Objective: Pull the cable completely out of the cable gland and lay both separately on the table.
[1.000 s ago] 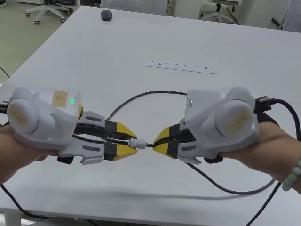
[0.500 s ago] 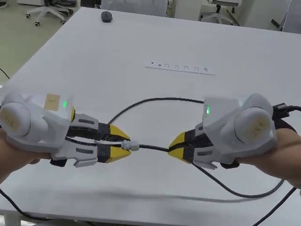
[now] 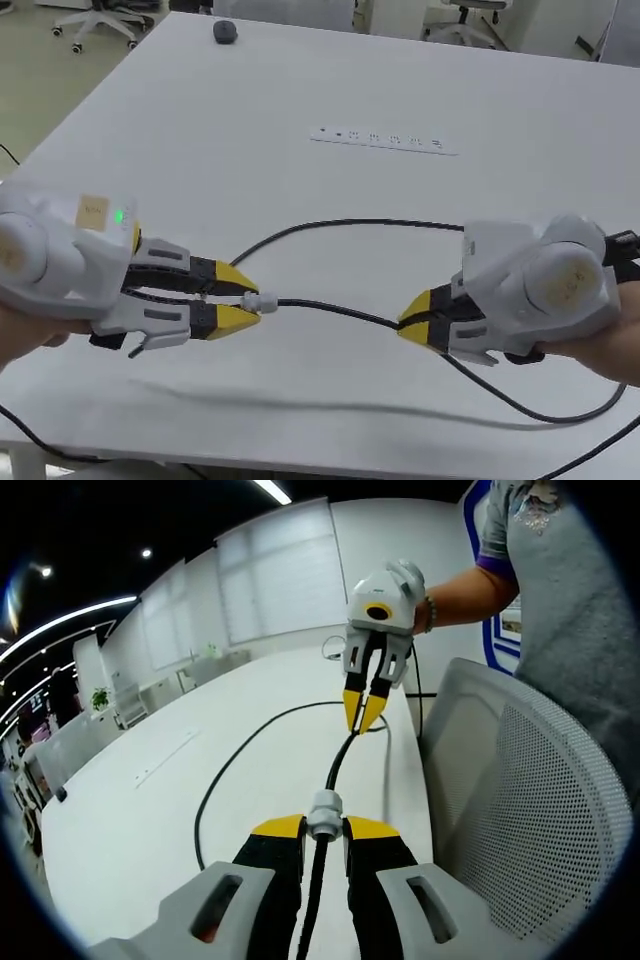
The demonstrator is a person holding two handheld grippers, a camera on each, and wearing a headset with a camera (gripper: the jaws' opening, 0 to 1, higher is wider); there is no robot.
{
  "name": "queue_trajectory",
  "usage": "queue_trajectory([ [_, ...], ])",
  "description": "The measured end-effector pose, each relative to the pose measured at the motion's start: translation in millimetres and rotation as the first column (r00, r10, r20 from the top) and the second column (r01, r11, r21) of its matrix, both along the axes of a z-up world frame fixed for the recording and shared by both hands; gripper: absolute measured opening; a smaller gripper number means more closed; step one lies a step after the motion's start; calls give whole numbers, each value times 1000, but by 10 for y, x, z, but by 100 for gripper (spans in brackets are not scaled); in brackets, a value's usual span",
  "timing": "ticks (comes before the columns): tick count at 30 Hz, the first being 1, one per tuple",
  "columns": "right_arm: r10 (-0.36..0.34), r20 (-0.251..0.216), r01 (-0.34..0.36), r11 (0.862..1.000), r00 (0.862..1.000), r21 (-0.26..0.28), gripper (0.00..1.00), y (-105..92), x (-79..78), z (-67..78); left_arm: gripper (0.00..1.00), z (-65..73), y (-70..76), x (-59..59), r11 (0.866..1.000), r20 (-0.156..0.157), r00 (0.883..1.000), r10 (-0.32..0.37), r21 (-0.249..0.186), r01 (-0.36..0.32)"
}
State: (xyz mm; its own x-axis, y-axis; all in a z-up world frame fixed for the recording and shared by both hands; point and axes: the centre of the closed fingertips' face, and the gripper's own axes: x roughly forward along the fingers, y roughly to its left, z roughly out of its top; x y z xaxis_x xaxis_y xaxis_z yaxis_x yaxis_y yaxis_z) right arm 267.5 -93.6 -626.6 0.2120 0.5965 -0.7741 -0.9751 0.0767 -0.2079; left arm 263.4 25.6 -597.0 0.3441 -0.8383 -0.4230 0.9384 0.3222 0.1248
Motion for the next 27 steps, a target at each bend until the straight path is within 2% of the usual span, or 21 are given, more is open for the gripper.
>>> queue_trajectory([
  [5, 3, 16, -2, 1000, 1000, -26, 0, -17, 9, -21, 15, -6, -41, -8, 1000, 6, 1000, -7, 9, 7],
  [17, -24, 4, 24, 1000, 1000, -9, 0, -37, 13, 3, 15, 33, -67, -12, 1000, 9, 1000, -4, 0, 4],
  [19, -43, 3, 43, 999, 999, 2, 10, -33, 34, 17, 15, 33, -70, -16, 1000, 8, 1000, -5, 1, 5],
  [20, -43, 1, 43, 999, 999, 5, 11, -29, 31, 22, 15, 27, -76, -22, 1000, 8, 1000, -8, 4, 8],
  [23, -50, 8, 49, 997, 999, 53, 8, 70, 24, 145, 15, 11, -94, -34, 1000, 6, 1000, -13, 10, 13],
  [25, -28, 10, 26, 992, 1000, 126, 7, 312, -21, 314, 15, 19, -123, -32, 1000, 9, 1000, -18, 9, 18],
  [27, -1, 12, 0, 990, 1000, 143, 6, 463, -63, 375, 15, 20, -164, -28, 1000, 13, 1000, -26, 14, 26],
])
